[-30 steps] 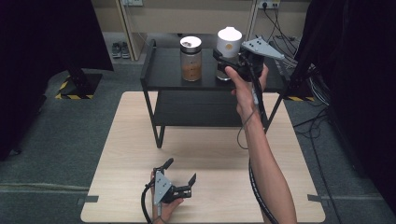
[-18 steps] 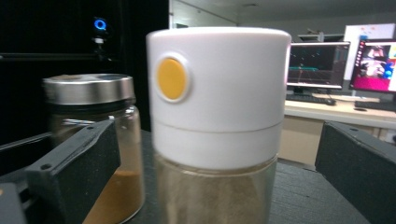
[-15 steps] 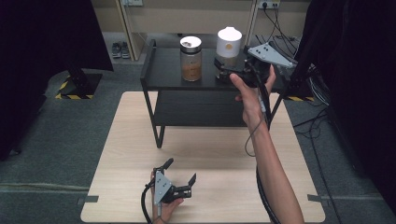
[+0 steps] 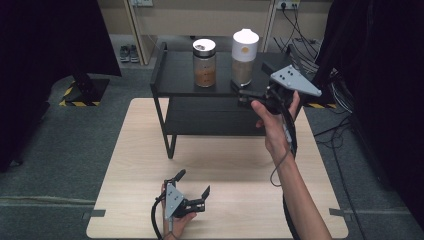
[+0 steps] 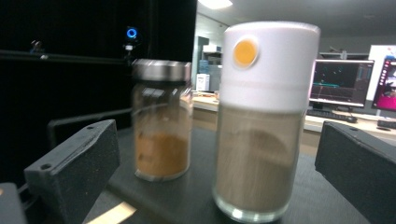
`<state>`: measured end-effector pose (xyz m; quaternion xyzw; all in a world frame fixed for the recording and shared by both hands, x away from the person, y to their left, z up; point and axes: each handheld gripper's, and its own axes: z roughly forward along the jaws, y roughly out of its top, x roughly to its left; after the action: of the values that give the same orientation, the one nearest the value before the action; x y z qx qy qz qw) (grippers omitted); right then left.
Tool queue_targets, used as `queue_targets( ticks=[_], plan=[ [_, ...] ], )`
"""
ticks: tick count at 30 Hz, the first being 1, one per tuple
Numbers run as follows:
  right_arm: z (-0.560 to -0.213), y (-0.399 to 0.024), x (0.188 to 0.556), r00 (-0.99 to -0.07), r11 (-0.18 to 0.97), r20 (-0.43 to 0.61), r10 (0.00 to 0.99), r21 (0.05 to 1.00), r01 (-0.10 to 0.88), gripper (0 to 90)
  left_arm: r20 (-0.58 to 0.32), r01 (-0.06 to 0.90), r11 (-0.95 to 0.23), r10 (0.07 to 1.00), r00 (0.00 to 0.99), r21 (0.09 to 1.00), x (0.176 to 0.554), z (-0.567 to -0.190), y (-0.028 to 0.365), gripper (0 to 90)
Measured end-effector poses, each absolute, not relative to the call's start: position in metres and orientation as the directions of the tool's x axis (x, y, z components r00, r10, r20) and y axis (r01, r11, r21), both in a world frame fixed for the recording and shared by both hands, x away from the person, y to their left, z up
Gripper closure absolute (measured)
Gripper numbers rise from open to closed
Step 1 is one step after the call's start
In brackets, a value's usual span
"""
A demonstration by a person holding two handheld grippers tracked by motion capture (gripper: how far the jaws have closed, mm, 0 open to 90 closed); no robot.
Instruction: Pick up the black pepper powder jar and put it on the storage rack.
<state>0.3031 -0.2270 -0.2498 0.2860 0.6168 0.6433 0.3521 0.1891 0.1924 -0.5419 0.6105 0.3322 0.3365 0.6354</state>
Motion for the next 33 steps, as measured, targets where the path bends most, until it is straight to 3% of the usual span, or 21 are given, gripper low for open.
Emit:
queue_targets(
  ticks=[21,33],
  plan=[
    [-0.344,-0.26,0.254,-0.642,0.007,-0.059,0.765,0.996,-0.083,0.5,-0.011,-0.023,0.028,0.834,0.552,0.999,0.189,-0.542,0.192,0.2],
    [-0.394,-0.265,0.243,-0.665,0.011,-0.022,0.746,1.0,-0.02,0.5,-0.011,-0.023,0.028,0.833,0.552,0.999,0.189,-0.542,0.192,0.2]
  ],
)
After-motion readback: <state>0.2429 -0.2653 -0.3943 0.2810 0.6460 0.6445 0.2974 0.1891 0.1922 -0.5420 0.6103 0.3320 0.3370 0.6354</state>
